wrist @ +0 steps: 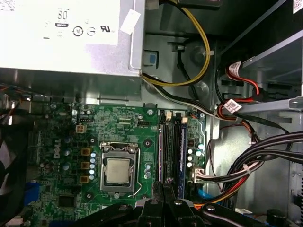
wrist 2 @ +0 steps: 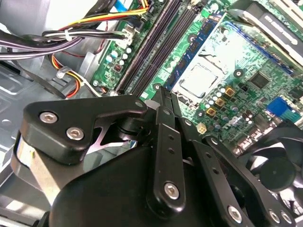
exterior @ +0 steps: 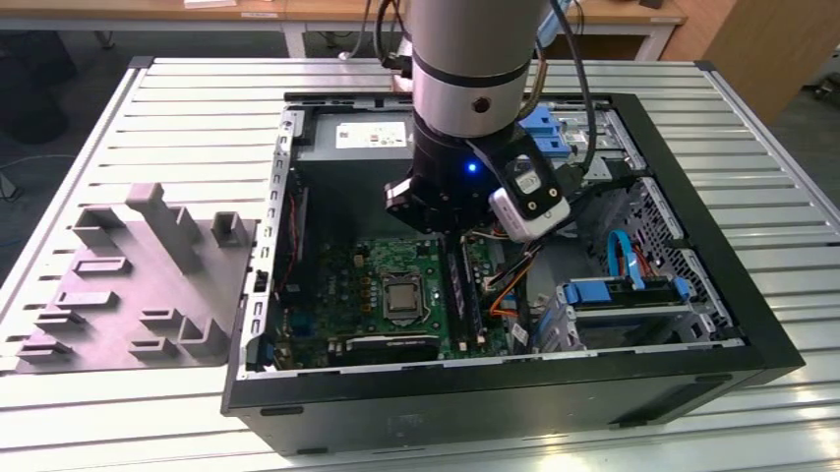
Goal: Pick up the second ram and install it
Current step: 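Insert the second ram into the second slot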
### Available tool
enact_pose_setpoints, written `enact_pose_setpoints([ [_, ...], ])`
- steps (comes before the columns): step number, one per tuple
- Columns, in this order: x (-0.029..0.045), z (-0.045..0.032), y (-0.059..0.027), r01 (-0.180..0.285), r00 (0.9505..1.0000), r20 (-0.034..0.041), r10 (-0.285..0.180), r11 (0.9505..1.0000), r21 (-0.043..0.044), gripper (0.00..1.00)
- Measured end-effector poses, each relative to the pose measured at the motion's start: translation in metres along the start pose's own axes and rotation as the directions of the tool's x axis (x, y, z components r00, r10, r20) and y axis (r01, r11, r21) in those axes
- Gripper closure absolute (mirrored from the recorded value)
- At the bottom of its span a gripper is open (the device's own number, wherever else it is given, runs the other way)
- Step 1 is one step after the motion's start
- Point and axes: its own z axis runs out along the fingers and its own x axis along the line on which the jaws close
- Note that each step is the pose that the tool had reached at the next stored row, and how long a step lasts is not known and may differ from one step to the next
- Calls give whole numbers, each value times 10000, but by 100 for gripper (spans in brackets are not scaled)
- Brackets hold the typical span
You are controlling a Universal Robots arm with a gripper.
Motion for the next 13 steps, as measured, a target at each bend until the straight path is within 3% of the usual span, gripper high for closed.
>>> enact_pose_setpoints([
  [13,-82,104,46,-90,10000,4,90,10000,4,88],
])
